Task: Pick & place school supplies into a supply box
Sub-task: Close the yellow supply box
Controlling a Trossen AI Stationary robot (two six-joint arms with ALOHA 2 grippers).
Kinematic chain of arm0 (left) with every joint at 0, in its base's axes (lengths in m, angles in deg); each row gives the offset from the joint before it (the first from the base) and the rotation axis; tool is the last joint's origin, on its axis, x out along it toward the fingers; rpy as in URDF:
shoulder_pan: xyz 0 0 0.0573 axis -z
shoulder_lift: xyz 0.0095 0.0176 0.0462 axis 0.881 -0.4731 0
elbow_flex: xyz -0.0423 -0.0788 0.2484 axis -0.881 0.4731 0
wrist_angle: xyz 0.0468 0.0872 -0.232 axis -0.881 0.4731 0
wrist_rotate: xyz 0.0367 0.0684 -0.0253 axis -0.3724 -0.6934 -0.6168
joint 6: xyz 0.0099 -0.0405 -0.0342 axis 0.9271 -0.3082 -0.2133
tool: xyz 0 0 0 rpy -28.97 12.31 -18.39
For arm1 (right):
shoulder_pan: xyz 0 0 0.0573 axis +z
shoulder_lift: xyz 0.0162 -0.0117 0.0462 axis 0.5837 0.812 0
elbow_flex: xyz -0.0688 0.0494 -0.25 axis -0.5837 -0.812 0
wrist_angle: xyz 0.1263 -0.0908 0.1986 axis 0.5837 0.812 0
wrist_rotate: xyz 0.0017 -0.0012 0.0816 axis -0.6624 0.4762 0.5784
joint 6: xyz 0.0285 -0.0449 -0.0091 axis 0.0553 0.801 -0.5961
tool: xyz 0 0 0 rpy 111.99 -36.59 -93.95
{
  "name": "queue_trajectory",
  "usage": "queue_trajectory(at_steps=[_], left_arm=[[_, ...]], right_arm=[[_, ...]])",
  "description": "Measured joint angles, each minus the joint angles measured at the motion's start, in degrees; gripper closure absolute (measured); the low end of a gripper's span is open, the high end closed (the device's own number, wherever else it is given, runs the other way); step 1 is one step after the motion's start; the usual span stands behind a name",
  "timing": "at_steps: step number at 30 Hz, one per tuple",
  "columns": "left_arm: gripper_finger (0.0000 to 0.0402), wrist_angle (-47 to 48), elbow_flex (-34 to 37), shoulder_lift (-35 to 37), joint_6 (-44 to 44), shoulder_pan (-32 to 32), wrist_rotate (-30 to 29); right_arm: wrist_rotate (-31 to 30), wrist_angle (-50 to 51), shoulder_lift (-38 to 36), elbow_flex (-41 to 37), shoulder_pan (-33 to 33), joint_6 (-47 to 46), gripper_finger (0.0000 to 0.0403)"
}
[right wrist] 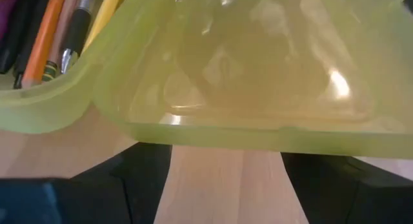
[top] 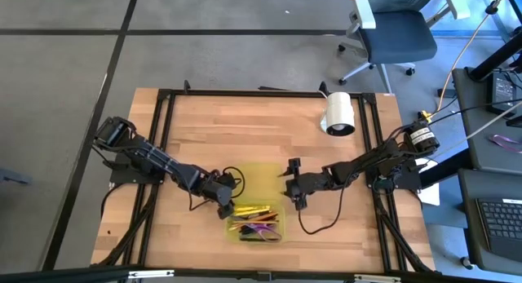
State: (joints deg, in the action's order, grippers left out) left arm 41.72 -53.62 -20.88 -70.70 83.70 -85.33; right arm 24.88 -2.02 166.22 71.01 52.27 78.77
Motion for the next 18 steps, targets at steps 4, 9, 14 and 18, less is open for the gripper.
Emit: queue_trajectory(at_steps=[4,9,14,18], left_arm=[[0.0092,0.0,0.0,0.0,0.0,0.0,-0.4],[0.0092,0.2,0.0,0.0,0.0,0.0,-0.7],[0.0092,0.4,0.0,0.0,0.0,0.0,-0.7],[0.0092,0.2,-0.1,0.1,0.0,0.0,-1.0]], right_arm=[[-0.3,0.1,0.0,0.0,0.0,2.8,0.0115],[-6.5,0.2,0.0,0.0,0.5,6.8,0.0115],[-7.3,-0.3,0.0,0.0,0.7,11.4,0.0115],[-2.2,-0.7,0.0,0.0,0.7,18.1,0.0115]])
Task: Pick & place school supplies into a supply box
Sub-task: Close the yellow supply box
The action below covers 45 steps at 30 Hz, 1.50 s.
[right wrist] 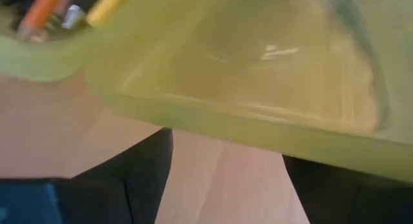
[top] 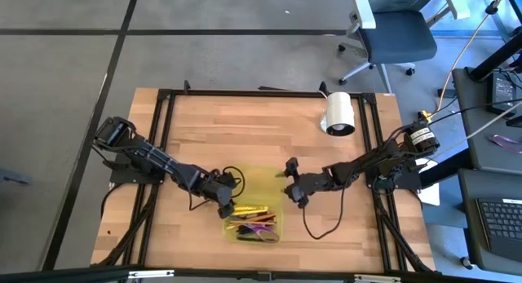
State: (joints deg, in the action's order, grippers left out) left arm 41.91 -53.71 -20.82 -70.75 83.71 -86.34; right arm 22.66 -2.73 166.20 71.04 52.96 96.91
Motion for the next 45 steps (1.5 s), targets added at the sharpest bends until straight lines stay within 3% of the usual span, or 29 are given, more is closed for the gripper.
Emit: queue_trajectory(at_steps=[21,32,45], left_arm=[[0.0092,0.0,-0.2,0.3,-5.0,-0.1,0.4],[0.0091,0.9,-4.3,1.6,3.5,-0.1,1.5],[0.0091,3.3,-4.5,1.6,1.0,-2.6,4.8]], right_arm=[[1.6,-7.7,0.0,0.0,-0.1,8.4,0.0115],[1.6,-8.2,0.0,0.0,-0.1,7.4,0.0115],[1.5,-8.6,0.0,0.0,-0.1,7.4,0.0115]])
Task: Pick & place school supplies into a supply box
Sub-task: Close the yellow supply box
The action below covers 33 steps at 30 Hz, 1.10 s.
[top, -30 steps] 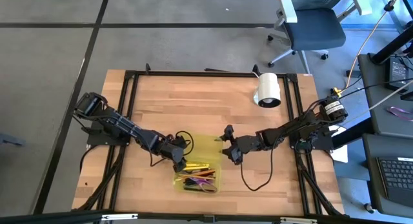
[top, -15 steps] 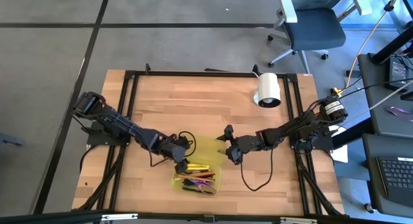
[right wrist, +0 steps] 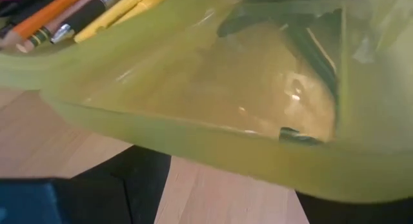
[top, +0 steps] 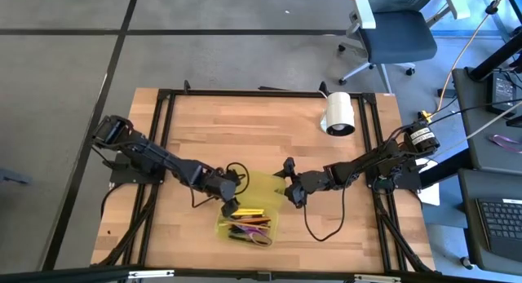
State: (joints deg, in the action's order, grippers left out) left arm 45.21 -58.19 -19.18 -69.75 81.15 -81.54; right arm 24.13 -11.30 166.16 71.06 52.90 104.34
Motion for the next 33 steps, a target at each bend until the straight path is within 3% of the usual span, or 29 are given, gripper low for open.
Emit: queue_trajectory(at_steps=[9,23,33], left_arm=[[0.0091,0.1,0.0,0.0,-0.6,-3.3,8.9],[0.0091,5.5,0.0,0.0,-0.6,-6.3,5.9],[0.0091,7.8,0.0,0.0,-3.2,-6.7,8.8]], right_arm=[[0.0,-0.3,0.0,0.0,0.0,0.0,0.0115],[-0.3,0.1,0.0,0.0,-0.1,0.0,0.0115],[0.1,-0.2,0.1,0.0,0.0,0.0,0.0115]])
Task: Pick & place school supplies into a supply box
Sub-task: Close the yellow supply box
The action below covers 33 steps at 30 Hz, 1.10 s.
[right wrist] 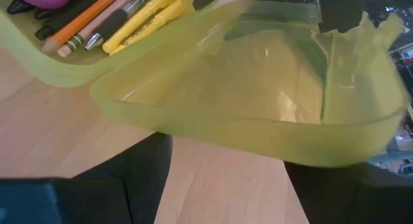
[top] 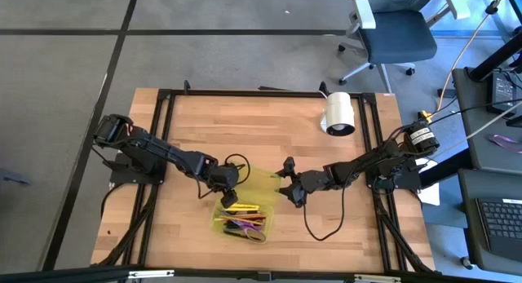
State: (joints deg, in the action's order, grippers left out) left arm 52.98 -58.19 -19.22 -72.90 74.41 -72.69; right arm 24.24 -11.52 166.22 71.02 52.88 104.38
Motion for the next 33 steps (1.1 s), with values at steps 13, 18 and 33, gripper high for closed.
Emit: queue_trajectory(at_steps=[13,18,33], left_arm=[[0.0091,0.5,0.0,0.0,4.9,0.1,-9.2],[0.0091,0.1,0.1,0.0,9.9,0.6,-15.6],[0.0092,-0.4,0.1,-0.1,21.3,2.3,-22.4]], right_arm=[[-0.9,0.2,0.0,0.0,0.0,0.3,0.0115],[-2.9,0.1,0.0,0.0,0.0,0.4,0.0115],[-3.8,-0.6,0.0,0.0,0.1,0.1,0.0115]])
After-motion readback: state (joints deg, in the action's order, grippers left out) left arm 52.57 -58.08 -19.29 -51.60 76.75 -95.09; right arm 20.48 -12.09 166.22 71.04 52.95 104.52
